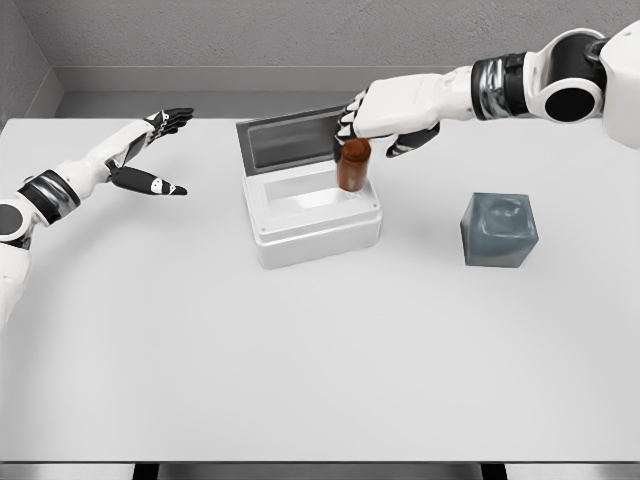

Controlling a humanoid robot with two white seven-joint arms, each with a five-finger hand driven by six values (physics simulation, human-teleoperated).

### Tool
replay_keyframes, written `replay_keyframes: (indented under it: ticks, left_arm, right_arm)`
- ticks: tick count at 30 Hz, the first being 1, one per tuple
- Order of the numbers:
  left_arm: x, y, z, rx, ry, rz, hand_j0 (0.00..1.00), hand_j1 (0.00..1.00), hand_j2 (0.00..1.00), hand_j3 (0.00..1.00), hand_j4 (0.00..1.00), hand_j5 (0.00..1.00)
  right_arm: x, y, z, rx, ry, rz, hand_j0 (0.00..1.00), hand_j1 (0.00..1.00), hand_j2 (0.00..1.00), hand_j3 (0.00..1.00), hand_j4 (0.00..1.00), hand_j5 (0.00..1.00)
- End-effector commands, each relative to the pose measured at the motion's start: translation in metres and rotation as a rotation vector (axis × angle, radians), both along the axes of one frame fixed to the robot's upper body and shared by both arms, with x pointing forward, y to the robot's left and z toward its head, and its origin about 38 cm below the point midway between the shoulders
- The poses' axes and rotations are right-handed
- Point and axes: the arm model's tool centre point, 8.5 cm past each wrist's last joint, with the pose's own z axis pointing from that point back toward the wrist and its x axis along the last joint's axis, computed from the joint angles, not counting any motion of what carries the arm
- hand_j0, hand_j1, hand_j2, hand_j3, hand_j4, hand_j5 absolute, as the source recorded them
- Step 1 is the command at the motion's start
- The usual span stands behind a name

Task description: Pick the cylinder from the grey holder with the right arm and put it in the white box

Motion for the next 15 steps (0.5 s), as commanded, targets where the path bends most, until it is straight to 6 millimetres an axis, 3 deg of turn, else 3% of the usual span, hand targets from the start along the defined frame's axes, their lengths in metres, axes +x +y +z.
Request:
replay_keyframes:
  ticks: [1,6,11,13,15]
  left_arm:
    - [0.0,0.0,0.001,-0.009,-0.002,0.003,1.0,1.0,1.0,1.0,1.0,1.0]
    - [0.0,0.001,0.001,-0.008,-0.004,0.003,1.0,1.0,1.0,1.0,1.0,1.0]
    - [0.001,-0.003,0.007,-0.009,-0.025,-0.011,1.0,1.0,1.0,1.0,1.0,1.0]
    - [0.001,-0.005,0.007,-0.006,-0.027,-0.018,1.0,1.0,1.0,1.0,1.0,1.0]
    - [0.0,-0.007,0.008,-0.006,-0.046,-0.032,1.0,1.0,1.0,1.0,1.0,1.0]
  right_arm:
    - [-0.002,0.001,0.001,0.009,0.002,0.006,0.82,0.82,0.82,0.82,0.82,0.82]
    - [-0.022,-0.001,0.02,0.061,-0.013,0.051,0.9,0.9,0.9,0.9,0.9,0.9]
    - [-0.065,-0.002,0.032,0.079,-0.011,0.151,0.92,0.92,0.92,0.92,0.92,0.92]
    - [-0.083,-0.01,0.039,0.083,-0.018,0.177,0.93,0.93,0.93,0.93,0.93,0.93]
    - [-0.088,-0.023,0.045,0.087,-0.031,0.16,0.96,0.96,0.96,0.96,0.96,0.96]
